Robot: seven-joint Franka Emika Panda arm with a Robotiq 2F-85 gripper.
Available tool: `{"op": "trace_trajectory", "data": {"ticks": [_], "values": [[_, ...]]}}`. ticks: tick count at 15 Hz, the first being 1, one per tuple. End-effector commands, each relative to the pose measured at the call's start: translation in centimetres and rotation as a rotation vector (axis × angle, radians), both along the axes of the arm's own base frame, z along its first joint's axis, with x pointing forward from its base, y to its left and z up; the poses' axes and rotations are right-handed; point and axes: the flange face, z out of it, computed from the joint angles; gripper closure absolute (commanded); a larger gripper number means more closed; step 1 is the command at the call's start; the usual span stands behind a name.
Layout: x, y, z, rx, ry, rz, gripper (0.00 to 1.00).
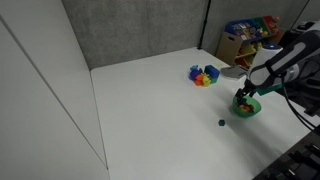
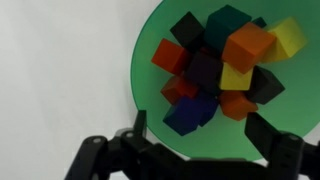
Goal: Take the blue block out of the bowl
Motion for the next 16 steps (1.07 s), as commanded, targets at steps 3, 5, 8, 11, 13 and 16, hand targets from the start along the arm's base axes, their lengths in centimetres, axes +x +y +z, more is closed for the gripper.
{"op": "trace_trajectory", "data": {"ticks": [3, 5, 8, 11, 13, 16], "values": [[0.0, -0.2, 0.6, -0.006, 0.0, 0.015, 0.0], [0.1, 0.0, 1.9, -0.002, -0.001, 0.013, 0.0], [0.1, 0.5, 3.7, 0.002, 0.006, 0.014, 0.0], [-0.2, 0.9, 4.1, 0.02, 0.055, -0.023, 0.0], [-0.6, 0.8, 3.6, 0.034, 0.101, -0.051, 0.0], [-1.1, 0.5, 2.3, 0.061, 0.121, -0.087, 0.0]]}}
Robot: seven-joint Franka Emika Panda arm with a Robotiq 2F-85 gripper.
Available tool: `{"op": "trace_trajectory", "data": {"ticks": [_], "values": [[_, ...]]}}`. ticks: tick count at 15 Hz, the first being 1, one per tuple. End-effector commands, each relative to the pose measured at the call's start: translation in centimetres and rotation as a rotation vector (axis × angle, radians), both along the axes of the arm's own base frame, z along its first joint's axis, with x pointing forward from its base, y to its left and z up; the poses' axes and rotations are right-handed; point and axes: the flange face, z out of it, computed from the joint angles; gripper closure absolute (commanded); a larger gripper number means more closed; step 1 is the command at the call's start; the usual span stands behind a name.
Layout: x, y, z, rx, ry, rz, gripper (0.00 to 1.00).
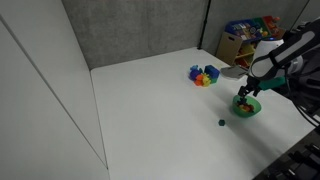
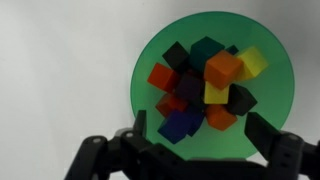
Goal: Take the blue block out of the bowl
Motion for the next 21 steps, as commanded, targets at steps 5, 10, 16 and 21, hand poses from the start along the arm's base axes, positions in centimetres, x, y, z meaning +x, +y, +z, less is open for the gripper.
{"op": "trace_trajectory", "data": {"ticks": [5, 10, 16, 21], "values": [[-0.7, -0.3, -2.4, 0.084, 0.0, -0.106, 0.0], [-1.0, -0.9, -4.0, 0.1, 0.01, -0.148, 0.0], [-0.8, -3.0, -4.8, 0.088, 0.002, -0.179, 0.0], [0.1, -4.0, -4.7, 0.057, -0.035, -0.164, 0.0]]}}
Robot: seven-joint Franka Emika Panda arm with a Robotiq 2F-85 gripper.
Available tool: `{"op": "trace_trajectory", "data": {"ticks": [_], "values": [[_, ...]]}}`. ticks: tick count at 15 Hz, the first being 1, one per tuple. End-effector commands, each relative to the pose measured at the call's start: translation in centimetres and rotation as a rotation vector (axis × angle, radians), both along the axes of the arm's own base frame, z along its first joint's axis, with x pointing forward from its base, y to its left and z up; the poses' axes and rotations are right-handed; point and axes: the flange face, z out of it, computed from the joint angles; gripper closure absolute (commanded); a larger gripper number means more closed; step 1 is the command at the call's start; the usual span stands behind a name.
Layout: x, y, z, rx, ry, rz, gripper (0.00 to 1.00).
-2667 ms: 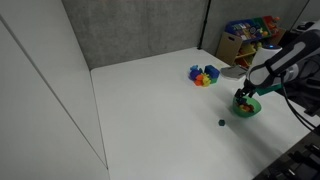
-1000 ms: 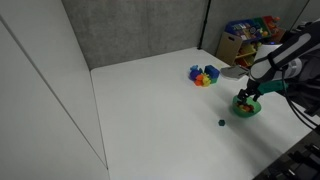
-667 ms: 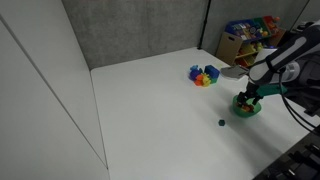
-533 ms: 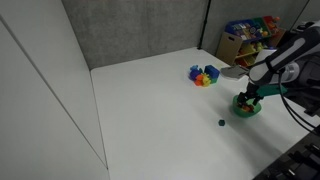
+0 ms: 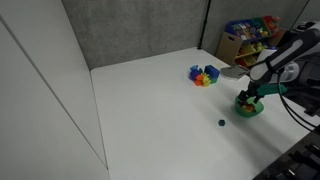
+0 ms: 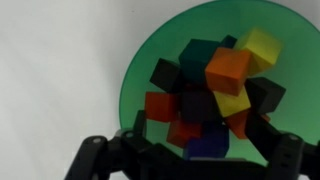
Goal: Take the blue block out of the bowl
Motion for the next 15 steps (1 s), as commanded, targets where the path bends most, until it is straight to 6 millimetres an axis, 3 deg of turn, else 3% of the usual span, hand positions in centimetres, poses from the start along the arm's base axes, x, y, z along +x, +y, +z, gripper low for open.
{"op": "trace_trajectory", "data": {"ticks": [1, 12, 13, 15], "values": [[1.1, -0.8, 0.1, -0.023, -0.042, 0.007, 0.0], [2.5, 1.5, 1.2, -0.081, -0.138, 0.137, 0.0], [2.5, 1.7, 1.3, -0.085, -0.143, 0.148, 0.21], [2.6, 2.0, 1.4, -0.091, -0.154, 0.166, 0.34]]}}
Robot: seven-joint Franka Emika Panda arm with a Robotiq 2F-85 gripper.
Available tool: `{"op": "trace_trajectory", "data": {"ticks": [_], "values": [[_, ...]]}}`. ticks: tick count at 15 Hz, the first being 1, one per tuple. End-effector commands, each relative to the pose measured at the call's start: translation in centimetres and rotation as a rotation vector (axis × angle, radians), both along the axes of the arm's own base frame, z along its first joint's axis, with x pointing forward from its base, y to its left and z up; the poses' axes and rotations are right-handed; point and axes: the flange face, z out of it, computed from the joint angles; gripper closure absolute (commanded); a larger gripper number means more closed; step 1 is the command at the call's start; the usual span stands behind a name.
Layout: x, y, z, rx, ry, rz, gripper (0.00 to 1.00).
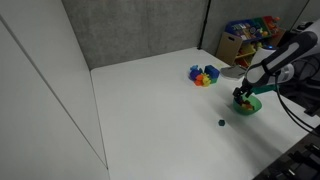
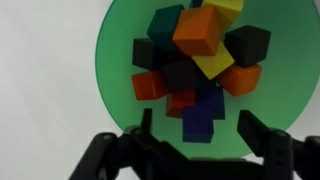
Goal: Take the blue block out of the bowl
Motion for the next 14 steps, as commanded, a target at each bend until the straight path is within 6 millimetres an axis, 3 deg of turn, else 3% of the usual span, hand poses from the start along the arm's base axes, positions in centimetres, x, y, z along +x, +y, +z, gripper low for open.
{"op": "trace_trajectory", "data": {"ticks": [1, 7, 14], "values": [[-0.1, 0.3, 0.5, -0.021, -0.023, 0.049, 0.44], [-0.3, 0.7, 1.8, -0.017, -0.026, 0.073, 0.92], [-0.7, 2.3, 7.7, -0.03, 0.011, 0.137, 0.9]]}}
